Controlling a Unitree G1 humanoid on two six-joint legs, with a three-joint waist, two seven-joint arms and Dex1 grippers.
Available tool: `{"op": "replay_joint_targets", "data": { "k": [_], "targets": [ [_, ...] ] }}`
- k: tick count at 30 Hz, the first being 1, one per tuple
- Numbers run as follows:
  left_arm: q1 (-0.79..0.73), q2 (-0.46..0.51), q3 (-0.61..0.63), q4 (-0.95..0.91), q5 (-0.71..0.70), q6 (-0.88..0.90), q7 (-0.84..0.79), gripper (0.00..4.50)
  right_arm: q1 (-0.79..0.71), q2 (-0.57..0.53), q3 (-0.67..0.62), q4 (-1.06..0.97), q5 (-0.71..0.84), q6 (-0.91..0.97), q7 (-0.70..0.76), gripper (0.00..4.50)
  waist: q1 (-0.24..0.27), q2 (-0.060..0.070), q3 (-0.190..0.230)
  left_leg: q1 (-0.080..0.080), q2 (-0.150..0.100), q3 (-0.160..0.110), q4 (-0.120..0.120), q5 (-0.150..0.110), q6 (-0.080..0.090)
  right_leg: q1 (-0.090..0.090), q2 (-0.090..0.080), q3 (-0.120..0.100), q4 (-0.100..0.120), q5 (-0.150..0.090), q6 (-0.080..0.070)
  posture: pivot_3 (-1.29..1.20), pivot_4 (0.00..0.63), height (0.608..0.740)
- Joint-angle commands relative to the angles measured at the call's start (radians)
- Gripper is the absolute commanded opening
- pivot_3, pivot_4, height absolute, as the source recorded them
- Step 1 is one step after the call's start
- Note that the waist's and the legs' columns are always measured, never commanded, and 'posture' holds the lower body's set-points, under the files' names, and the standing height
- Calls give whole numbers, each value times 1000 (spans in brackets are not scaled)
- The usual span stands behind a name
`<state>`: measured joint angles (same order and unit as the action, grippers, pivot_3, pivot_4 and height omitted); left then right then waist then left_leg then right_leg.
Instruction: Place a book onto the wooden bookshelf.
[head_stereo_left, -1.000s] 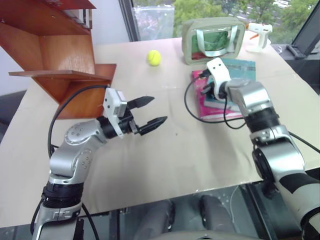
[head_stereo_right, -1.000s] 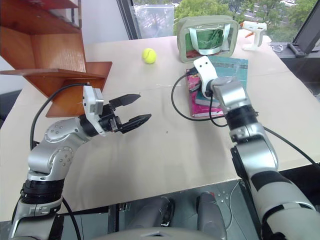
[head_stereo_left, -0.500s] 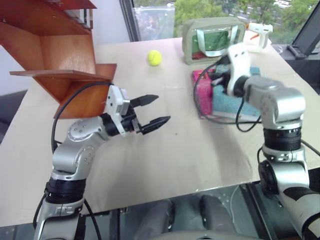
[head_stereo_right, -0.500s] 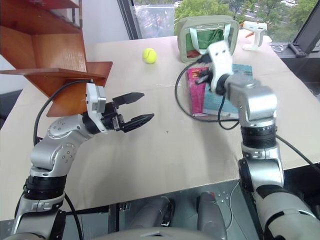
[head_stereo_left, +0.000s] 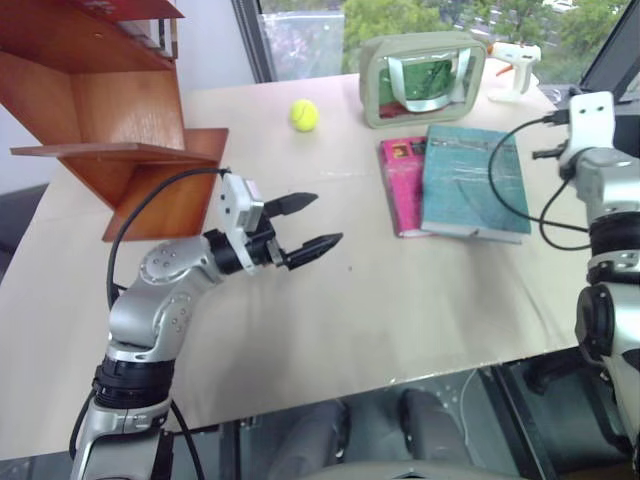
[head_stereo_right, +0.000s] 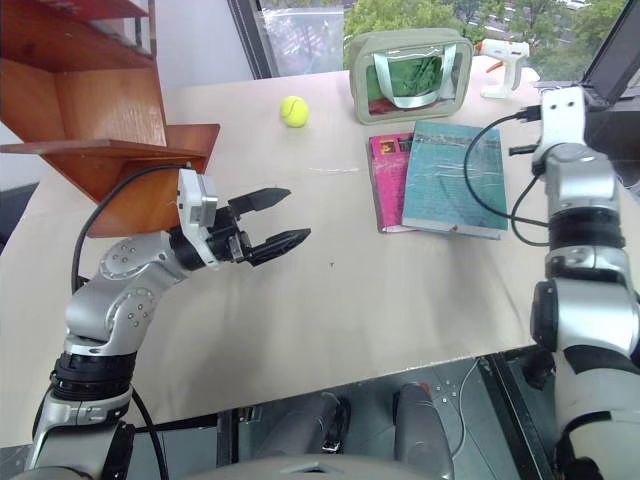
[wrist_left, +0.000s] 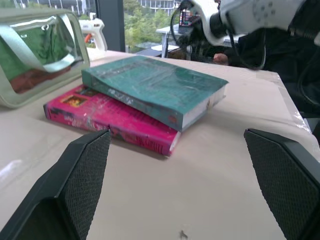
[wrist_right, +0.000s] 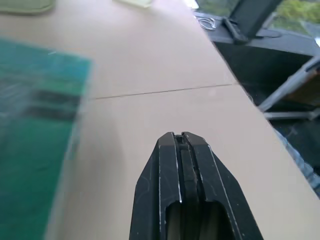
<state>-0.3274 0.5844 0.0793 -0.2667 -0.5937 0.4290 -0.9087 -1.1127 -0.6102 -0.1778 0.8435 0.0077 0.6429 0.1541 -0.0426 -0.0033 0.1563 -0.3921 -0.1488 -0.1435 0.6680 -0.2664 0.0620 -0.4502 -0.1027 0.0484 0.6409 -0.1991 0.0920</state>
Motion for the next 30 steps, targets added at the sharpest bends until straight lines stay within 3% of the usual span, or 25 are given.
{"op": "replay_joint_targets", "data": {
  "k": [1,9,18,30],
  "targets": [
    [-2,7,31,-47,-19,-7,8,4500,-62,-9,-46,96,56,-34,65,26,0,0,0,0,0,0,0,0,0,0,0,0,0,0,0,0,150,740],
    [4,7,40,-49,-19,-16,13,4500,-158,45,-116,346,142,-170,183,26,0,0,0,0,0,0,0,0,0,0,0,0,0,0,0,0,150,740],
    [33,16,68,-80,-26,-2,26,4500,-163,116,-69,383,121,-261,302,26,-1,0,0,0,0,0,0,0,0,0,0,0,0,0,0,0,150,740],
    [23,21,58,-71,-25,0,25,4500,-174,34,-62,409,77,-252,164,26,2,0,0,0,0,0,0,0,0,1,0,-1,0,0,0,0,150,740]
  ]
}}
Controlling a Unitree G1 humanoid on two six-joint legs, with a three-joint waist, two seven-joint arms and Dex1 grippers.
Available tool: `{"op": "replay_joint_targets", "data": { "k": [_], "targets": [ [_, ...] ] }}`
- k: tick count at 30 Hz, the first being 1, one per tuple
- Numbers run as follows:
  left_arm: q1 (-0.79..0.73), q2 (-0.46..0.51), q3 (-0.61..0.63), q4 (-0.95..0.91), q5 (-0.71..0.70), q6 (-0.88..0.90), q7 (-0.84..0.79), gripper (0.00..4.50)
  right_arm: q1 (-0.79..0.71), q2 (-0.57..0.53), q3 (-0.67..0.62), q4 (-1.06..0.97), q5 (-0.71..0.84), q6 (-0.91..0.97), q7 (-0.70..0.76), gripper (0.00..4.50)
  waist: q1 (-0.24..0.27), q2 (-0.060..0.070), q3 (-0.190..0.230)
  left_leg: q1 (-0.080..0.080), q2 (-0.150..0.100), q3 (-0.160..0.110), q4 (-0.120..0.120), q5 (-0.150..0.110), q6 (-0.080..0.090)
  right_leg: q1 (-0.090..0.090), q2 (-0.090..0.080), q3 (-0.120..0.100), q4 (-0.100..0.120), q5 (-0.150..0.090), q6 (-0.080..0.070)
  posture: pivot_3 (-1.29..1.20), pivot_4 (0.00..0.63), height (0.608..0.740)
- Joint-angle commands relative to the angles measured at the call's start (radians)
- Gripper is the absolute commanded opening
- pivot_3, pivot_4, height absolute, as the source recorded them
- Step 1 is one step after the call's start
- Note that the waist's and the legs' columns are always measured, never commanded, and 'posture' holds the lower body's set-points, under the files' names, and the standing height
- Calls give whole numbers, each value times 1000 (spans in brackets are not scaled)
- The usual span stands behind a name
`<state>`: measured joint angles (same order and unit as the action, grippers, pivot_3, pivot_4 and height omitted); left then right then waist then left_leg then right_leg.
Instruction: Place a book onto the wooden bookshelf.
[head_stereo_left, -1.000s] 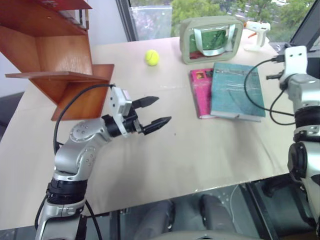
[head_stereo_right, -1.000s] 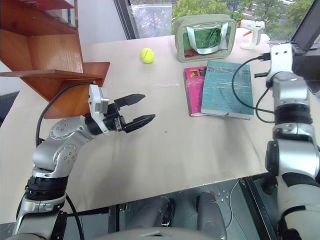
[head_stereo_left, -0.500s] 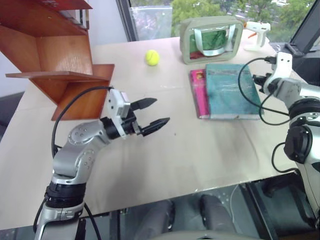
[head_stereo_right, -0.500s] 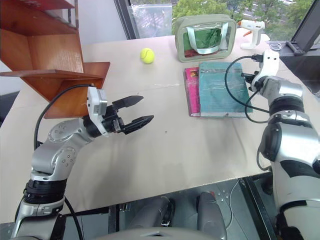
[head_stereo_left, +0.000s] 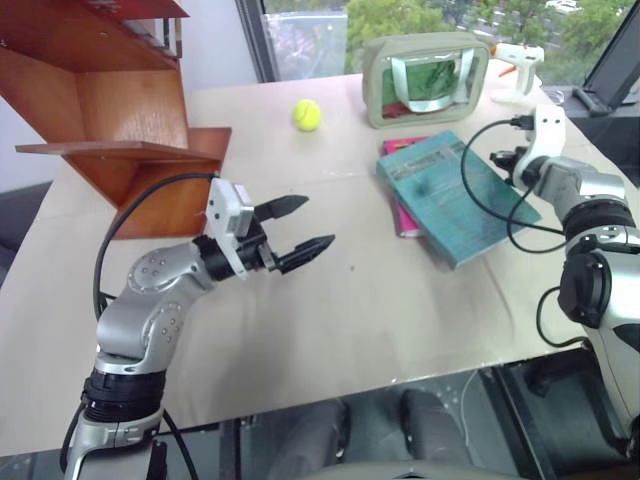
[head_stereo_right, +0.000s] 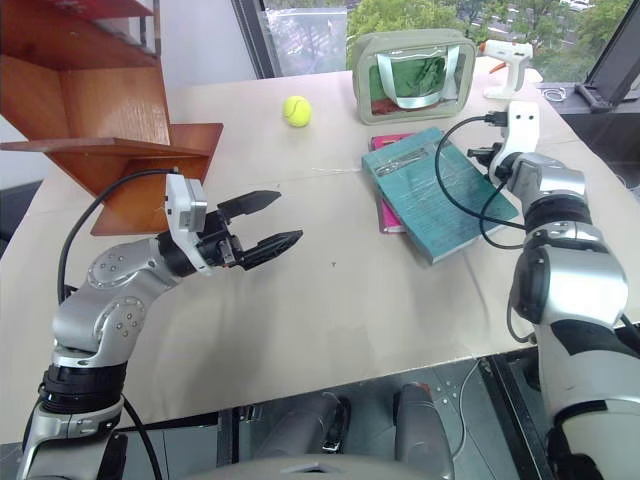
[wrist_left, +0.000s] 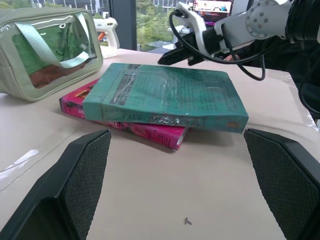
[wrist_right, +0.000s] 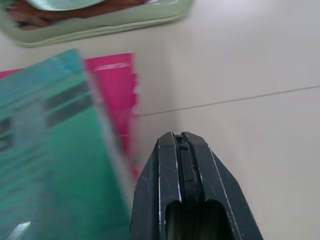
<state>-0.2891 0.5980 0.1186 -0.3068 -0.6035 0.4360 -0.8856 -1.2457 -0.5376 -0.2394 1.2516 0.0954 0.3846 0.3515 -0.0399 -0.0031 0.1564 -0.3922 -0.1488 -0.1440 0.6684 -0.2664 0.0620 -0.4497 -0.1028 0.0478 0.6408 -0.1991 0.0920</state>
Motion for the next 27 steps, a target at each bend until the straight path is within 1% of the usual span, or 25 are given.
{"op": "replay_joint_targets", "data": {
  "k": [1,7,11,16,23,27],
  "targets": [
    [-19,7,17,-29,-14,-7,2,4500,-43,-38,3,0,-10,13,-19,26,-1,0,0,0,0,0,0,0,0,0,0,0,0,0,0,0,150,740],
    [-20,10,14,-32,-19,0,-3,4500,-62,-17,41,-54,-8,85,104,26,-11,0,0,1,1,1,0,0,0,0,1,1,1,0,0,0,150,740],
    [-1,18,7,-41,-33,16,-26,4500,-34,-7,96,-75,-48,52,135,26,-7,0,0,1,1,1,0,0,0,0,1,1,1,0,0,0,150,740],
    [2,17,9,-39,-33,13,-28,4500,-19,21,108,-82,-34,76,206,26,-2,0,0,0,1,0,0,0,0,0,1,0,0,0,0,0,150,740],
    [23,23,16,-44,-33,10,-33,4500,-19,72,104,-101,-31,93,198,26,-5,0,0,0,1,0,0,0,0,0,1,1,1,0,0,0,150,740],
    [28,26,12,-41,-31,12,-34,4500,-24,92,91,-93,-25,78,161,26,-4,0,0,0,1,0,0,0,0,0,1,0,1,0,0,0,150,740]
  ]
}}
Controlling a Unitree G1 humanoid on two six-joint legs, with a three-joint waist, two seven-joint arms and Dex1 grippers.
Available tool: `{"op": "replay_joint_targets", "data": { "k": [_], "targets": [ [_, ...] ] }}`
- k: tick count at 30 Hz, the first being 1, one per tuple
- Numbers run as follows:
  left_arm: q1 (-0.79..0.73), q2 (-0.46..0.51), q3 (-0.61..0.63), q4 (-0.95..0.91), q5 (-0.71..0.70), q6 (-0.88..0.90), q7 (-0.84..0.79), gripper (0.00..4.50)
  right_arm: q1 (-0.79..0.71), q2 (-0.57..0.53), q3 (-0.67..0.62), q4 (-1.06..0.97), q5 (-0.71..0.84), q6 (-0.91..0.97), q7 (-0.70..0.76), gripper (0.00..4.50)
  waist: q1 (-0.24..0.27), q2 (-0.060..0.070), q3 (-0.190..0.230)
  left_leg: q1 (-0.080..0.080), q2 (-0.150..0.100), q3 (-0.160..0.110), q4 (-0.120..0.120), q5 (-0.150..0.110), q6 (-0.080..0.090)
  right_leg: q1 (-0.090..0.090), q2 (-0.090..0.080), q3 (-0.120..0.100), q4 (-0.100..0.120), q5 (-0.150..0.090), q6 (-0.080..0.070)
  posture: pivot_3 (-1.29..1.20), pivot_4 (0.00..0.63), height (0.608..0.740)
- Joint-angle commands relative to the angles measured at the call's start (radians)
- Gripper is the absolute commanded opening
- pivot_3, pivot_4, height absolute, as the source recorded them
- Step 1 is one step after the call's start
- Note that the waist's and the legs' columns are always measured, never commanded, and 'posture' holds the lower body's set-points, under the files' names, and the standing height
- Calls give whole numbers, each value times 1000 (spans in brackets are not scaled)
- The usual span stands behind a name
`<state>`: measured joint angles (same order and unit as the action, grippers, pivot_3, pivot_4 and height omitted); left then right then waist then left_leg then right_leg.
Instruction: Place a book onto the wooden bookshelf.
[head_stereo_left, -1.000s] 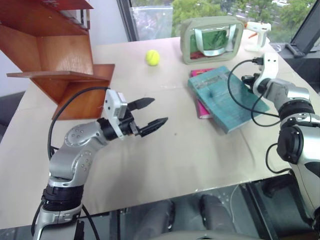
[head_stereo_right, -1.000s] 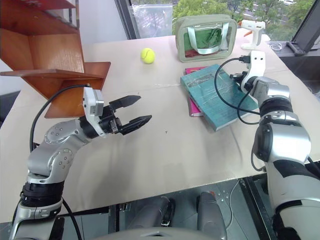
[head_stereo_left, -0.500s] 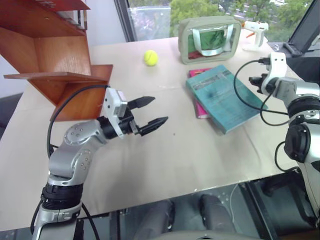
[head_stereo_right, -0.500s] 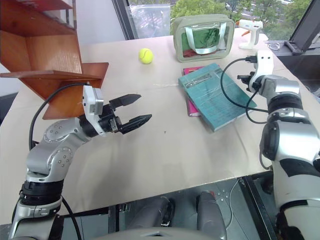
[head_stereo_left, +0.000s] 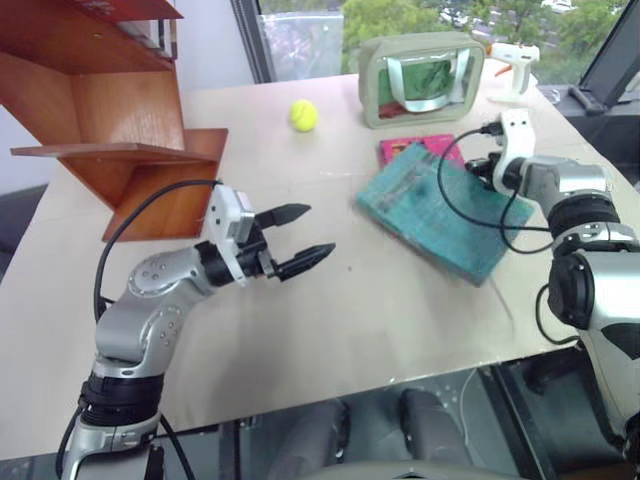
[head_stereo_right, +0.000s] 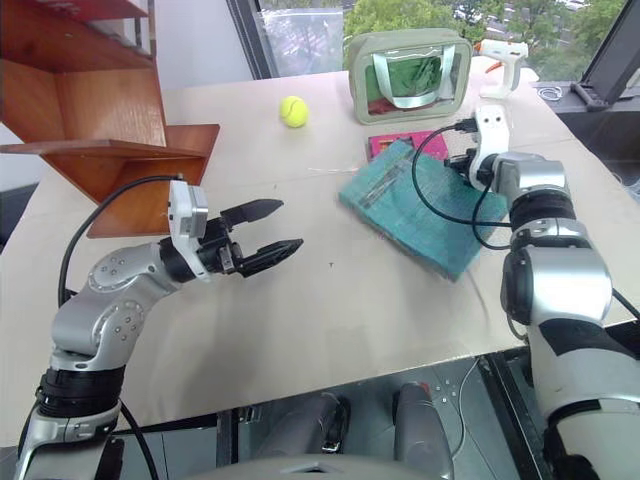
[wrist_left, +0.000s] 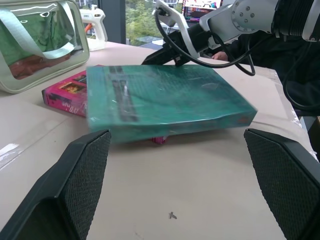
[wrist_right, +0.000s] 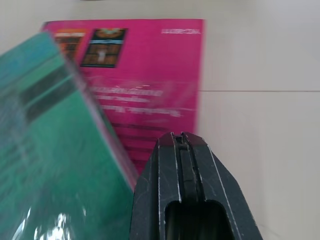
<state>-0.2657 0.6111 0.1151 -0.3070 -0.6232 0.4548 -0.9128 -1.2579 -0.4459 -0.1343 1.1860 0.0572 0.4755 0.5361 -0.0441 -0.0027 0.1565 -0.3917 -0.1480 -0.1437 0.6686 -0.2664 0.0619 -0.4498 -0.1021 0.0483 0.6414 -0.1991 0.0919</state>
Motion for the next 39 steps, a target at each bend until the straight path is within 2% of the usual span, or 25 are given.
{"op": "replay_joint_targets", "data": {
  "k": [1,6,11,12,14,15,16,18,21,24,28,32,34,39],
  "targets": [
    [9,15,12,-43,-11,-1,-4,4500,-13,-1,-19,-29,14,-28,-38,26,0,0,0,0,0,0,0,0,0,0,0,0,0,0,0,0,150,740],
    [31,19,6,-52,-23,20,-7,4500,-7,-31,-52,-88,40,-117,-58,26,0,0,0,0,0,0,0,0,0,0,0,0,0,0,0,0,150,740],
    [32,13,6,-42,-54,67,2,4500,72,-71,-53,-298,73,-123,26,26,2,0,0,0,0,0,0,0,0,0,0,0,0,0,0,0,150,740],
    [32,12,6,-42,-69,90,7,4500,111,-81,-51,-394,90,-87,50,549,2,0,0,0,0,0,0,0,0,0,0,-1,0,0,0,0,150,740],
    [38,13,6,-47,-105,146,20,4500,227,-110,-42,-655,134,3,104,1195,5,0,0,0,0,-1,0,0,0,0,0,-1,0,0,0,0,150,740],
    [43,12,7,-52,-128,181,30,4500,311,-134,-35,-819,160,57,131,1775,5,0,0,-1,0,-2,0,0,0,0,0,-2,-1,0,0,0,150,740],
    [49,9,4,-58,-147,212,41,4500,407,-164,-41,-1001,208,123,163,2110,10,0,0,-1,0,-2,0,0,0,0,0,-2,0,0,0,0,150,740],
    [55,-6,2,-69,-183,263,72,4500,572,-208,-90,-1298,313,259,186,3199,12,1,0,-3,0,-4,0,0,0,-1,0,-4,-1,0,0,0,150,740],
    [45,-51,-4,-64,-231,342,146,4500,828,-272,-192,-1669,431,381,201,4418,20,1,0,-3,0,-3,1,0,0,-1,-1,-3,-1,0,0,0,150,740],
    [13,-105,-21,-47,-271,430,225,4500,1078,-263,-351,-1993,598,458,198,4471,37,1,0,-1,0,-3,1,0,0,2,-1,-3,0,0,0,0,150,740],
    [-36,-161,-39,-3,-305,518,290,4500,1324,-293,-469,-2213,683,477,154,4471,56,0,0,2,0,-2,2,0,0,4,-1,-2,1,0,1,0,150,740],
    [-120,-303,-39,103,-368,654,445,4500,1595,-368,-493,-2233,770,291,45,4471,66,-4,1,14,0,-1,2,-4,2,19,-1,-3,-2,0,3,0,150,740],
    [-154,-379,-5,156,-421,717,522,4500,1656,-400,-493,-2233,799,220,-18,4471,65,-5,1,14,0,-1,3,-5,1,20,-1,-3,-3,1,4,0,150,740],
    [-241,-581,78,338,-432,786,778,4500,1773,-502,-470,-2233,862,65,-168,4471,66,-8,2,14,1,-1,5,-1,-2,20,-2,-2,-3,2,5,0,150,740]
  ]
}}
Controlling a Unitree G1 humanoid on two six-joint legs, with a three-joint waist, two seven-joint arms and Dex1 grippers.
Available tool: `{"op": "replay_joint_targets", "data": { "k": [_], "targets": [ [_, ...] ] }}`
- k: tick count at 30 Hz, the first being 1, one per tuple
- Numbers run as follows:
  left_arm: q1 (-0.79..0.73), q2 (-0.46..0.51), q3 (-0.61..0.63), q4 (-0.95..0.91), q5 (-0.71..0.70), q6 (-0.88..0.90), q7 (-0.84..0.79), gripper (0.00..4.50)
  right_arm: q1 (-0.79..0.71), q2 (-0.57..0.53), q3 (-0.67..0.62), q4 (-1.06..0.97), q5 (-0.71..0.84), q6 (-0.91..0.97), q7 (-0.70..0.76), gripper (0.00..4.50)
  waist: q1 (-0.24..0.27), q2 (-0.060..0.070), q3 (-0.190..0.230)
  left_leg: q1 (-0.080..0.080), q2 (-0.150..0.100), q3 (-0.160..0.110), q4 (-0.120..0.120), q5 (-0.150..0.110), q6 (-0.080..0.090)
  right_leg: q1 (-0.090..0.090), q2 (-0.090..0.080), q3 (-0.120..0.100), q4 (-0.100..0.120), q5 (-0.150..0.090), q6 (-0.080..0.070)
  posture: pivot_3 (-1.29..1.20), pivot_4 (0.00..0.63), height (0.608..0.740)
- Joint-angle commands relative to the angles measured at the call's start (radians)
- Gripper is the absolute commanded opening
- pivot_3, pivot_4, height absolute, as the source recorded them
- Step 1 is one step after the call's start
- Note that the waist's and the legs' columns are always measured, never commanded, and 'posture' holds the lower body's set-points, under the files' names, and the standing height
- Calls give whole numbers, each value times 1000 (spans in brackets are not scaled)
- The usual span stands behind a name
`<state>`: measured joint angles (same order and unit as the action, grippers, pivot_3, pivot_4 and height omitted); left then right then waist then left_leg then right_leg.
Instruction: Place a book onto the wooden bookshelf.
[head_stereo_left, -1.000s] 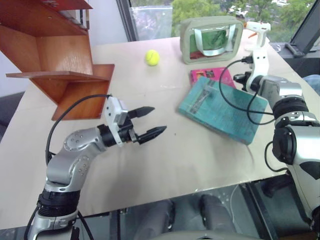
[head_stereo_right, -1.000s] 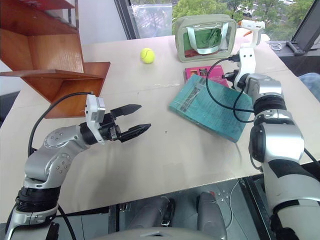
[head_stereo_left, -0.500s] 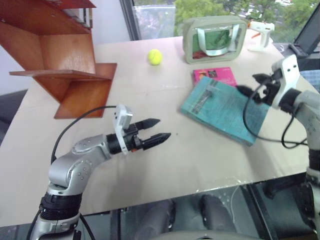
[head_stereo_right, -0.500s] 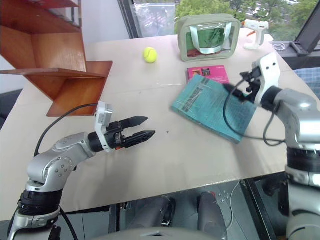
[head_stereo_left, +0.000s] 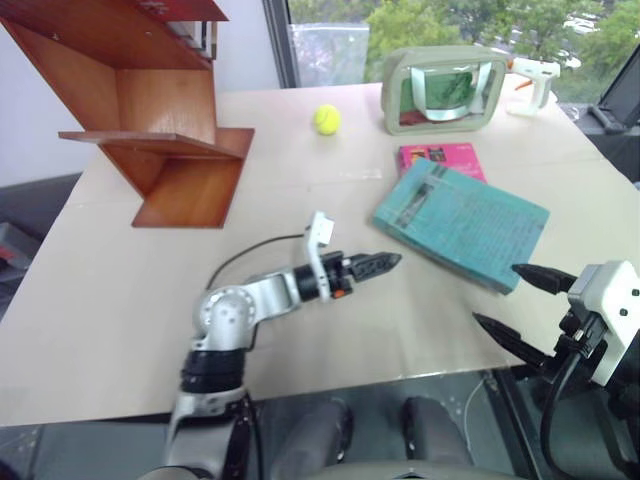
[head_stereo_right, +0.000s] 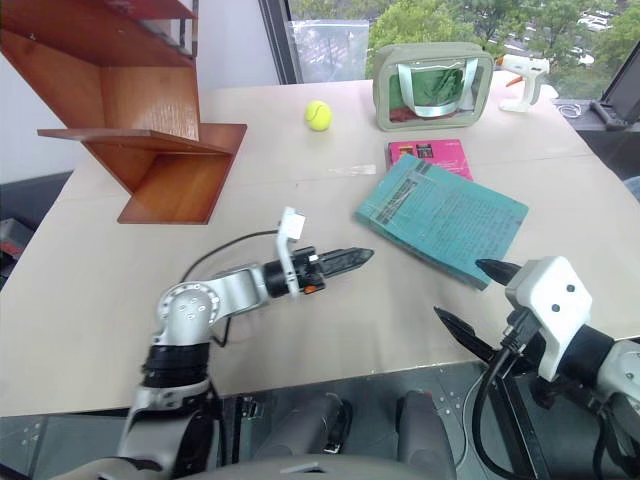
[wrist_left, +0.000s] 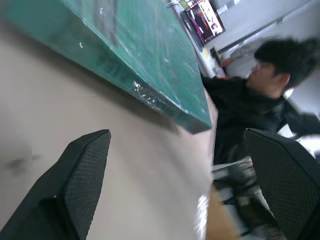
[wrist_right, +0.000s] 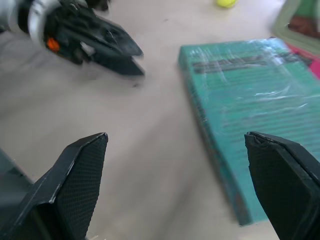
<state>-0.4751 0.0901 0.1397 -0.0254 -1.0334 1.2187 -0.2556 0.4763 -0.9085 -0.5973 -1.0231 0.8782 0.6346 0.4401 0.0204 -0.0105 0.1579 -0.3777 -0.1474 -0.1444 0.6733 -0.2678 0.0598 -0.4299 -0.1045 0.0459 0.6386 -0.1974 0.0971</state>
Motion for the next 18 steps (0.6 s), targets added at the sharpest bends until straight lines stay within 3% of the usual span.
{"op": "replay_joint_targets", "data": {
  "k": [1,10,16,18],
  "targets": [
    [-38,-95,71,77,-13,13,164,4500,66,-59,-7,-24,53,-124,-93,4471,2,-1,0,0,1,0,0,0,0,0,0,0,0,0,0,0,150,740],
    [-89,-306,124,196,47,-152,302,4500,294,-182,-22,-24,74,-354,-228,4471,43,-6,0,-2,0,0,-1,-1,-1,1,1,-1,-5,0,0,0,150,740],
    [-133,-373,130,311,43,-270,353,4500,389,-226,-45,-24,73,-445,-283,4471,45,-11,-5,2,1,0,-1,-2,-3,4,2,-1,-6,-1,2,0,150,740],
    [-163,-388,123,361,41,-329,346,4500,400,-242,-39,-24,70,-461,-301,4471,45,-12,-5,11,3,0,-3,-5,1,15,1,-1,-11,-2,6,0,150,740]
  ]
}}
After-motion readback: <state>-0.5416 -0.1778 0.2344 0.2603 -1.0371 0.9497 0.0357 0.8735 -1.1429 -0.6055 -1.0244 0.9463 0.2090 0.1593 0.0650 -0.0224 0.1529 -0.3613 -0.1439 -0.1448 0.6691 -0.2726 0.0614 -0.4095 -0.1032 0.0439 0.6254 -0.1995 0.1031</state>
